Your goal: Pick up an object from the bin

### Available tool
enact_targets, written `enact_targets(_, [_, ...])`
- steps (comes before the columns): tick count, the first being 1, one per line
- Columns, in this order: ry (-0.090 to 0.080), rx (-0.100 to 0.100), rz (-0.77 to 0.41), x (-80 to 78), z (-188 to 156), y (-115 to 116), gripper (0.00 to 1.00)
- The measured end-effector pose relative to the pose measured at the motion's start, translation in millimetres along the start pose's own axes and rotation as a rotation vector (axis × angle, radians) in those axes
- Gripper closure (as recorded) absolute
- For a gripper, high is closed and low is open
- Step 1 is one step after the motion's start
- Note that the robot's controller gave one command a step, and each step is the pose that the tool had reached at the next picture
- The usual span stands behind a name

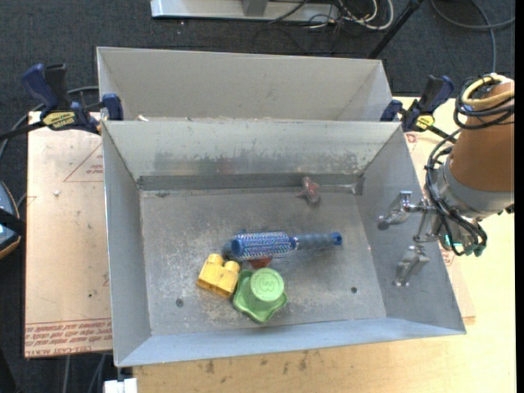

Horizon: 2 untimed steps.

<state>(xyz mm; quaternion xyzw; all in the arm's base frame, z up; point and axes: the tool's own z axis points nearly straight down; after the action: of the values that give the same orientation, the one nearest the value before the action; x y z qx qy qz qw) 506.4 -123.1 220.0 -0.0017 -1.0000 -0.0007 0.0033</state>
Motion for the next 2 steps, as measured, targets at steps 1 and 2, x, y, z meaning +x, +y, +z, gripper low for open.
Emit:
enact_targets(1, [-0.012,0.002,0.032,-15.6,149,49,0.0])
enact_targets(2, [-0.018,-0.003,0.065,-80.0,105,123,0.0])
